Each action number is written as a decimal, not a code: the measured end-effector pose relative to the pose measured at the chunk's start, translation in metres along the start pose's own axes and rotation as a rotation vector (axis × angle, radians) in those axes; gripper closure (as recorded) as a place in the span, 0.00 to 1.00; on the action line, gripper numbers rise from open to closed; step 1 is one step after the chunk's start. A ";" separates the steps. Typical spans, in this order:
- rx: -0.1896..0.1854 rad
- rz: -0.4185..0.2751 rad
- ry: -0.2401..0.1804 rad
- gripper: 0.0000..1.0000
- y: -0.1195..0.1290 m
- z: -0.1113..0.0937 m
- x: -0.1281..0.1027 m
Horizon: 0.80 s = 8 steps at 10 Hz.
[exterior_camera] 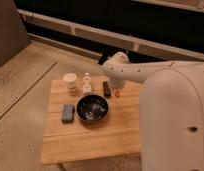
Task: Place the pepper in the ceramic bowl
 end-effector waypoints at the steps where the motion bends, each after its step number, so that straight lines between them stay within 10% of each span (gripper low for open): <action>1: 0.008 -0.018 -0.019 1.00 0.022 -0.015 0.007; 4: -0.001 -0.047 -0.014 1.00 0.081 -0.029 0.020; 8: 0.007 -0.050 -0.004 1.00 0.087 -0.030 0.024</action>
